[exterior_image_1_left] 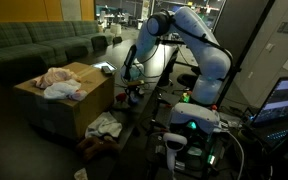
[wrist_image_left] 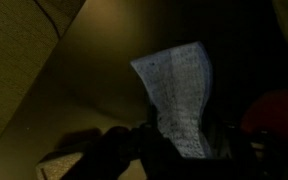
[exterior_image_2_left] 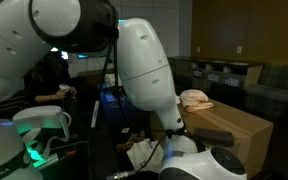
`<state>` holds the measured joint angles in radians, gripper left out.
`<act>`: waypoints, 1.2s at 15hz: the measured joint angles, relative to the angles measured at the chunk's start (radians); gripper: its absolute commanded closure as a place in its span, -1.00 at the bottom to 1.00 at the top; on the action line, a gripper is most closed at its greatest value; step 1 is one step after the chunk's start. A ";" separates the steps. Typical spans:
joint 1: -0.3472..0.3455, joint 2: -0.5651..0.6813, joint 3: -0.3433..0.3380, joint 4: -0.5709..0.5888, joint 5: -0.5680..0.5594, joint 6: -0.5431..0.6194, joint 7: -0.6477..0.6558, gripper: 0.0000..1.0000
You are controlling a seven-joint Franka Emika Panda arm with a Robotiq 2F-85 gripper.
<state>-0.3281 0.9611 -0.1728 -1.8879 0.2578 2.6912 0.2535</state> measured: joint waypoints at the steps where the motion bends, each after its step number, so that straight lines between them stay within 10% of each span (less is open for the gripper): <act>1: -0.004 0.004 0.000 0.008 0.000 0.001 0.000 -0.77; 11: -0.035 -0.033 0.020 0.029 0.000 0.025 -0.034 -1.00; 18: -0.179 -0.113 0.194 -0.016 0.019 0.011 -0.290 -1.00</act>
<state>-0.5067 0.8485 0.0215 -1.9038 0.2764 2.7027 -0.0362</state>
